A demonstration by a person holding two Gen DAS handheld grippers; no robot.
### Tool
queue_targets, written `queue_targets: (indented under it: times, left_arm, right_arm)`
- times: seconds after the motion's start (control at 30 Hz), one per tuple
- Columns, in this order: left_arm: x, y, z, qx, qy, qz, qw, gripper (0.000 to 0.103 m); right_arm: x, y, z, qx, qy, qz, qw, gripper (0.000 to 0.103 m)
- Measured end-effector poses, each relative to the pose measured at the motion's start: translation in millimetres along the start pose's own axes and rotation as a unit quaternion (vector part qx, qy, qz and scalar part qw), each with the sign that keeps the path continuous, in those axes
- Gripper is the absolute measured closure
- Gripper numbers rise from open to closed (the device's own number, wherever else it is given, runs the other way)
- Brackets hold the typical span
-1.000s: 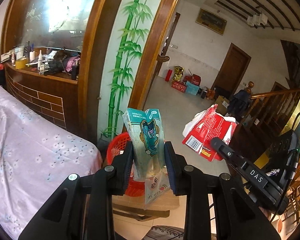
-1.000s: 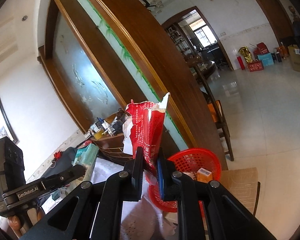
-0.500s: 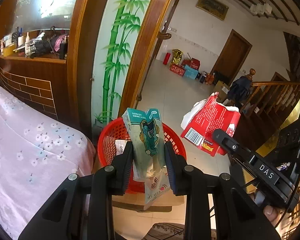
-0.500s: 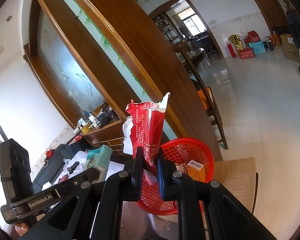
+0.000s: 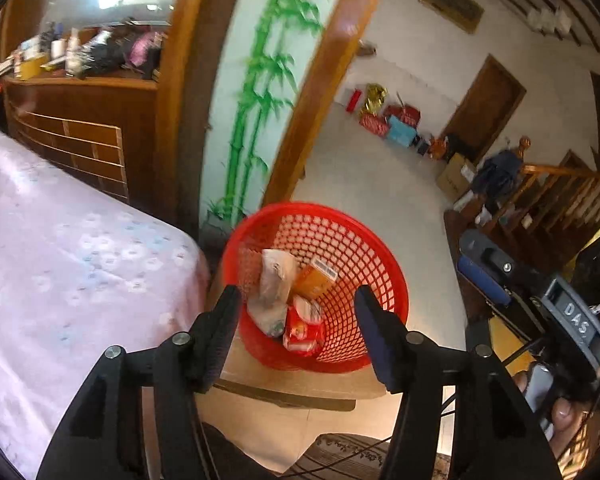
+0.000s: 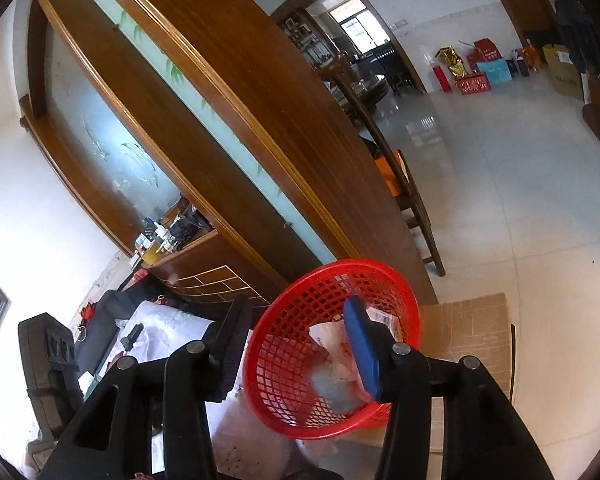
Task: Collect trash
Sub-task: 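Return both tools over the table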
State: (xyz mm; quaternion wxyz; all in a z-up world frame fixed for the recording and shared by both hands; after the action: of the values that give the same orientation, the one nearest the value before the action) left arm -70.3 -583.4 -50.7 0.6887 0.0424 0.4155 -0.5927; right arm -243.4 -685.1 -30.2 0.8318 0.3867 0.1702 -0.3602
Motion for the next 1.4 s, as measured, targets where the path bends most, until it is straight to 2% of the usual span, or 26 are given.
queue_targets:
  times: [0.1, 0.17, 0.23, 0.33, 0.43, 0.6, 0.8, 0.9, 0.97, 1.1, 1.2, 1.33, 1.4]
  left_arm:
    - [-43.2, 11.3, -1.4, -0.009, -0.035, 0.013, 0.9993, 0.033]
    - [-80.0, 21.0, -6.5, -0.01, -0.061, 0.036, 0.9974, 0.031]
    - [-120.8, 34.9, -13.9, -0.021, -0.092, 0.061, 0.9937, 0.03]
    - [-183.6, 58.6, -30.8, -0.036, -0.141, 0.109, 0.9834, 0.028]
    - [-243.0, 87.9, -51.5, -0.057, -0.182, 0.169, 0.967, 0.027]
    - [-332.9, 141.1, -96.4, -0.117, -0.231, 0.241, 0.9353, 0.027]
    - [-411.3, 199.3, -149.3, -0.173, -0.258, 0.316, 0.8966, 0.027]
    - [-432.0, 211.5, -162.1, -0.184, -0.267, 0.334, 0.8852, 0.027]
    - [-444.0, 217.9, -167.6, -0.188, -0.274, 0.342, 0.8792, 0.027]
    - [-450.9, 222.0, -168.7, -0.185, -0.274, 0.341, 0.8801, 0.027]
    - [-449.0, 225.5, -164.9, -0.172, -0.268, 0.341, 0.8847, 0.027]
    - [-435.1, 233.2, -157.2, -0.15, -0.249, 0.334, 0.8965, 0.027]
    - [-424.0, 242.4, -154.8, -0.151, -0.238, 0.327, 0.9022, 0.027]
  right_arm:
    - [-11.4, 15.9, 2.0, -0.01, -0.009, 0.016, 1.0, 0.049]
    - [-18.9, 30.0, 1.9, -0.019, -0.016, 0.035, 0.999, 0.034]
    - [-30.4, 55.4, -1.3, -0.038, -0.022, 0.063, 0.997, 0.028]
    - [-44.8, 95.9, -12.4, -0.069, -0.029, 0.102, 0.992, 0.022]
    - [-60.0, 141.1, -29.1, -0.101, -0.03, 0.156, 0.982, 0.017]
    - [-74.6, 216.9, -70.8, -0.153, -0.003, 0.234, 0.96, 0.015]
    - [-78.0, 283.0, -128.3, -0.193, 0.048, 0.3, 0.933, 0.013]
    - [-70.8, 305.2, -154.1, -0.21, 0.083, 0.317, 0.921, 0.012]
    - [-60.8, 321.4, -173.5, -0.225, 0.109, 0.314, 0.916, 0.012]
    - [-48.4, 344.4, -195.2, -0.236, 0.139, 0.327, 0.904, 0.009]
    - [-40.0, 358.9, -205.4, -0.238, 0.155, 0.338, 0.898, 0.009]
    - [-35.4, 379.0, -214.0, -0.257, 0.155, 0.349, 0.888, 0.007]
    - [-28.2, 388.4, -217.3, -0.278, 0.156, 0.354, 0.879, 0.005]
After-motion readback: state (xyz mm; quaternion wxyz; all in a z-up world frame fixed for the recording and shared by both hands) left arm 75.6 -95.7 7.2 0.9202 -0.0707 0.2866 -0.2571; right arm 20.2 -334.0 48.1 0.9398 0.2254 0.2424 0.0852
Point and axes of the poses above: each gripper's, at about its wrist camera, not at the fingertips, and x roughly the way its jaws point, y to its left, z to its top, the point moved 9 cm from there along x, roughly the way its jaws point, and after that the axes turned 8 degrees about -z, right-handed, at the moved point
